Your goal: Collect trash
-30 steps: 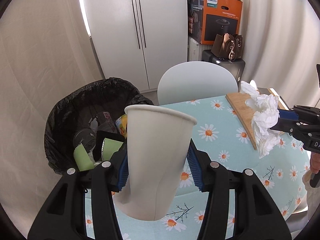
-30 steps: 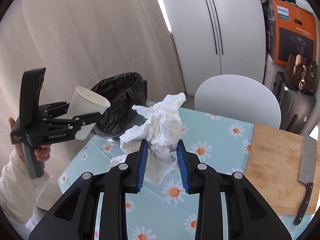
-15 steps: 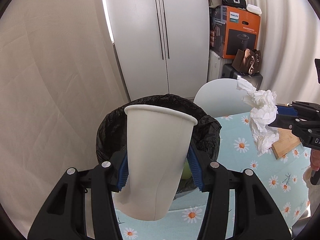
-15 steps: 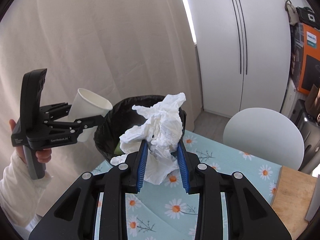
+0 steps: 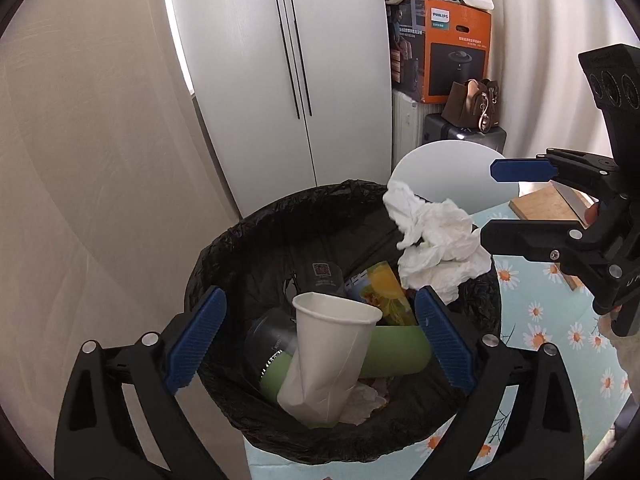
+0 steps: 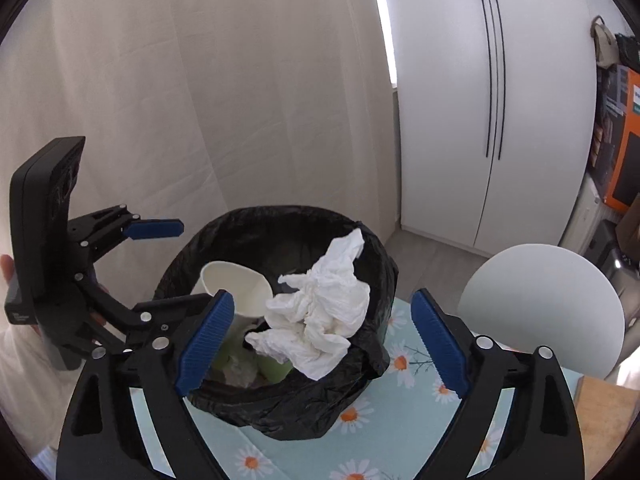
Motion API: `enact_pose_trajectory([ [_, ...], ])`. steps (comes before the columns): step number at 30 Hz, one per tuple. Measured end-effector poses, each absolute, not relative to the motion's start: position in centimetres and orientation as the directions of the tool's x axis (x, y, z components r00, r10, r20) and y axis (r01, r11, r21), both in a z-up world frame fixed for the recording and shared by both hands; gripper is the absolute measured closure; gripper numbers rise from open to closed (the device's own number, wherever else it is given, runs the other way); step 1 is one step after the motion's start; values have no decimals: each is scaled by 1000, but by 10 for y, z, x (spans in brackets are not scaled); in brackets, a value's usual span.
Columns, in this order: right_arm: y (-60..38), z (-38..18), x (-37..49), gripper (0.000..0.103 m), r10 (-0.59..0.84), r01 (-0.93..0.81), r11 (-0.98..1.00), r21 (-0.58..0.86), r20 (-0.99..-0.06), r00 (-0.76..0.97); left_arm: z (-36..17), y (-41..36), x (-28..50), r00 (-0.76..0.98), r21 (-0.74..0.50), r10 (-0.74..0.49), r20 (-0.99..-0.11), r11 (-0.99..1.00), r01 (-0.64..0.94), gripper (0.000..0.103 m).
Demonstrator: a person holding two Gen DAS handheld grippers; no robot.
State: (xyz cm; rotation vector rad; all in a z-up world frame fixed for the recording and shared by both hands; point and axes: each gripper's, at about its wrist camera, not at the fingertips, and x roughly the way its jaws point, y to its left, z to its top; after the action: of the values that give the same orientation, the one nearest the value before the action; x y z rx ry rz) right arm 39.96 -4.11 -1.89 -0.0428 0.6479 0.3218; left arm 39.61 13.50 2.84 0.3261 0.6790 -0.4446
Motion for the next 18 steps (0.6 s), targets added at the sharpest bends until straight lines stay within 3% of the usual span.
enact_pose_trajectory([
  [6, -50, -20, 392, 15, 150, -224, 974, -41, -622, 769, 26, 141, 392, 692, 100, -288, -662, 881, 462, 6],
  [18, -86, -1, 342, 15, 219, -264, 964, 27, -643, 734, 36, 131, 333, 733, 74, -189, -653, 948, 311, 6],
])
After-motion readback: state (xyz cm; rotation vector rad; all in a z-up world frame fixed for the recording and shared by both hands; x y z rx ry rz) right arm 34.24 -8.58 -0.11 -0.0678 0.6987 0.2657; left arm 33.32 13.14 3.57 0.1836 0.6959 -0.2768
